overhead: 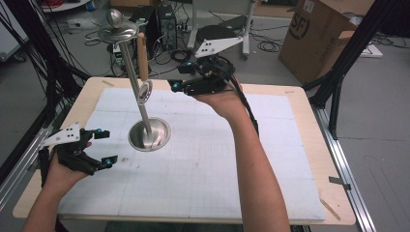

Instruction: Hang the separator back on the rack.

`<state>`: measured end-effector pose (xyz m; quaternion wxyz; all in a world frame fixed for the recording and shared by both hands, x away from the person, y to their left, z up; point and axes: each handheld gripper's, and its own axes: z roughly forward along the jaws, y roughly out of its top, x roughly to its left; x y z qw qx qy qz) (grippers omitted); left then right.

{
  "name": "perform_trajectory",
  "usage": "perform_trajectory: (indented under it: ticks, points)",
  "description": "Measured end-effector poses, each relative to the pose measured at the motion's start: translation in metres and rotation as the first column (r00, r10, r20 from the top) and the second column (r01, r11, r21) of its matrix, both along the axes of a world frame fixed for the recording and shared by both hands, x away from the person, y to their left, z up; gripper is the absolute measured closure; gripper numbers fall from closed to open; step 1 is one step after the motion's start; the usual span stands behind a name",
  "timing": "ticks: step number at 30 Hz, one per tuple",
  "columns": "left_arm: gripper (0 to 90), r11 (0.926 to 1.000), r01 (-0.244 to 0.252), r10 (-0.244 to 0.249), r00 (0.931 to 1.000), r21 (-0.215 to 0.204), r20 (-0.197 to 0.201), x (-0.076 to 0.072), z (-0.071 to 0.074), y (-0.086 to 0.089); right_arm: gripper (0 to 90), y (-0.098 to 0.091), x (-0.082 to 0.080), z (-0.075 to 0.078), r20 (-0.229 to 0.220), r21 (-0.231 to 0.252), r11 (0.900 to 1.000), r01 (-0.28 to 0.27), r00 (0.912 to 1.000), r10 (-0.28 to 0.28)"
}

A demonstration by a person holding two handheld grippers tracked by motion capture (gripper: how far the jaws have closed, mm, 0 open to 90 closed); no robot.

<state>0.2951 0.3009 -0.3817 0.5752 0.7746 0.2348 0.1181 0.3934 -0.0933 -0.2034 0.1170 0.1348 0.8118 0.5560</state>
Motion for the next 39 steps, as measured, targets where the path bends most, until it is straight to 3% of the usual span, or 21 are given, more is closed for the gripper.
perform_trajectory:
  ticks: [9, 17, 20, 27, 33, 39]
  points:
    - [2.0, 1.0, 0.006, -0.006, 1.0, 0.001, -0.001, -0.001, 0.0, -0.001, 36.4, -0.028, -0.015, -0.016, 0.009, -0.008, 0.9994, 0.033, 0.9994, -0.033]
    - [2.0, 1.0, 0.006, -0.006, 1.0, 0.001, -0.003, 0.0, 0.0, -0.003, 34.1, -0.058, -0.024, -0.04, 0.006, 0.01, 0.9976, 0.068, 0.9976, -0.068]
    - [2.0, 1.0, 0.009, -0.009, 1.0, 0.004, -0.001, -0.001, 0.0, -0.003, 33.3, -0.07, -0.027, -0.049, 0.002, 0.03, 0.9949, 0.097, 0.9953, -0.097]
    - [2.0, 0.9998, 0.015, -0.015, 0.9999, 0.009, -0.003, -0.001, -0.001, -0.004, 31.4, -0.093, -0.036, -0.069, -0.014, -0.002, 0.9885, 0.151, 0.9884, -0.151]
    - [2.1, 0.9997, 0.007, -0.007, 1.0, 0.025, 0.003, -0.001, -0.001, -0.004, 29.8, -0.109, -0.048, -0.081, -0.02, 0.024, 0.9841, 0.176, 0.9843, -0.175]
    - [2.0, 0.9996, 0.026, -0.026, 0.9996, -0.005, 0.006, -0.002, -0.001, -0.004, 29.0, -0.125, -0.06, -0.101, -0.044, -0.007, 0.975, 0.222, 0.974, -0.222]
